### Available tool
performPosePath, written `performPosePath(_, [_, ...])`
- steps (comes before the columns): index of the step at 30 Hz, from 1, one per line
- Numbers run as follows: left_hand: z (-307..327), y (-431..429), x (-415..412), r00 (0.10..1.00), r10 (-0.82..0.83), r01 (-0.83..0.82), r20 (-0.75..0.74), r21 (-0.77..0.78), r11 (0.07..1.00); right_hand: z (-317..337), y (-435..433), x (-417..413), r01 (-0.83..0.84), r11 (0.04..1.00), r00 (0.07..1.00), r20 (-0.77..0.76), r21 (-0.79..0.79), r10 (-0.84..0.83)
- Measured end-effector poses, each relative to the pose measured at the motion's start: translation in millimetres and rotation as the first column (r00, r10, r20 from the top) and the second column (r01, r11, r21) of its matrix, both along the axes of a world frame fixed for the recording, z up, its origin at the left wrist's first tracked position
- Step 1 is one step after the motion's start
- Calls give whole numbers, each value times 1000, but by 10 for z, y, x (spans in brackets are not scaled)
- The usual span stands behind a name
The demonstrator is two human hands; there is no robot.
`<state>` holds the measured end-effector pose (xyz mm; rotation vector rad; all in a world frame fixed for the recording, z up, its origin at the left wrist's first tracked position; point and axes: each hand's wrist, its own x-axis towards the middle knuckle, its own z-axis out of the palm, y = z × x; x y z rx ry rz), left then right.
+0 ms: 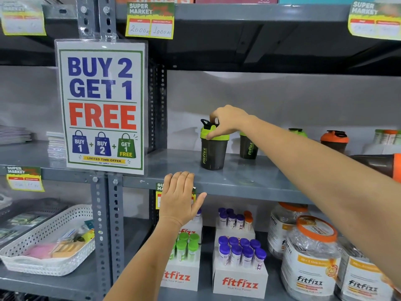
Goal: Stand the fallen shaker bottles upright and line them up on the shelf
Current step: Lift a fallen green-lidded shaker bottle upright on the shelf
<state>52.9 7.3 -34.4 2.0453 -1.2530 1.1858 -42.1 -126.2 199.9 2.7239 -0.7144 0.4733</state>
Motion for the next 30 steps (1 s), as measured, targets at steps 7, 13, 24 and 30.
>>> performPosePath(7, [-6,-4,0,1000,3,-3,6,-3,1000,-20,-61,-53,-105,989,994,49,99,101])
performPosePath(13, [-17,-15,6,1000,-18,18,12,-24,1000,-38,-145,-82,-136,980,990,55,146,129])
performPosePath(24, [0,-7,-82,998,-62,62,-9,-50,997,-100,-219,-270,-147,970,988,76,194,134])
performPosePath(30, [116,-116,-349,987,-154,149,-33,-122,981,23,-404,-753,-60,992,990,134,115,44])
